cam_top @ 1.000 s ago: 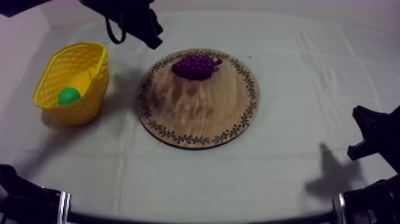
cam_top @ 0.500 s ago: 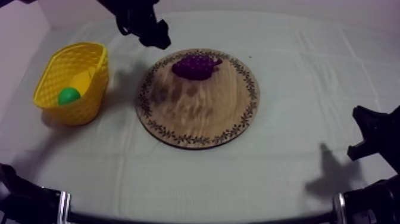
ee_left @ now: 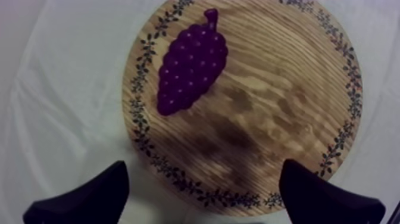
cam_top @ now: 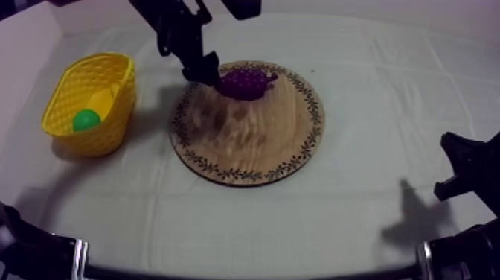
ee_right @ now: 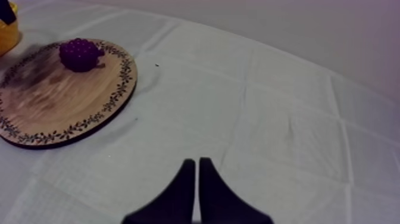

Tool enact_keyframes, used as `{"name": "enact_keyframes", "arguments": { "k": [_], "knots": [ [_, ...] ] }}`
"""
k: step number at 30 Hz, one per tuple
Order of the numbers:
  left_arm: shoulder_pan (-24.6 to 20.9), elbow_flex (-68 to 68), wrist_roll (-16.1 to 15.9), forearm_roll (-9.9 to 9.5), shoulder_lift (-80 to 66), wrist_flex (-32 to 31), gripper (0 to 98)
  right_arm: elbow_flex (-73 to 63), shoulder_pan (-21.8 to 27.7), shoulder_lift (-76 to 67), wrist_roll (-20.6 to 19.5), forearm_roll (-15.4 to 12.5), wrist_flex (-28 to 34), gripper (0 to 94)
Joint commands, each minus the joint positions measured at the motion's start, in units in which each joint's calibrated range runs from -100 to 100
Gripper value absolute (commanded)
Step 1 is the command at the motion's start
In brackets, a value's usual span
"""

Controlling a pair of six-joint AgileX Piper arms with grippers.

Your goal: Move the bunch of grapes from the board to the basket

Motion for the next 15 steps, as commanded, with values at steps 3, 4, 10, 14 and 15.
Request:
{"name": "enact_keyframes", "arguments": {
  "k": [3, 4, 10, 14, 15],
  "knots": [
    [0.44, -0.07, -0.76, -0.09, 3.77, -4.59, 96.4, -0.03, -0.02, -0.01, -0.01, 0.01, 0.0, 0.4],
    [0.54, -0.26, -1.06, -0.09, 4.82, -5.68, 96.4, -0.03, -0.02, -0.01, -0.01, 0.01, 0.0, 0.4],
    [1.33, -2.99, -2.35, -0.03, 11.15, -10.2, 96.2, -0.03, -0.02, -0.01, -0.01, 0.01, 0.0, 0.4],
    [1.65, -6.05, -2.22, -0.18, 15.37, -11.94, 96.0, -0.03, -0.02, -0.01, -0.01, 0.01, 0.0, 0.4],
    [1.64, -6.92, -2.22, -0.24, 16.42, -12.36, 95.8, -0.03, -0.02, -0.01, -0.01, 0.01, 0.0, 0.4]
  ]
}}
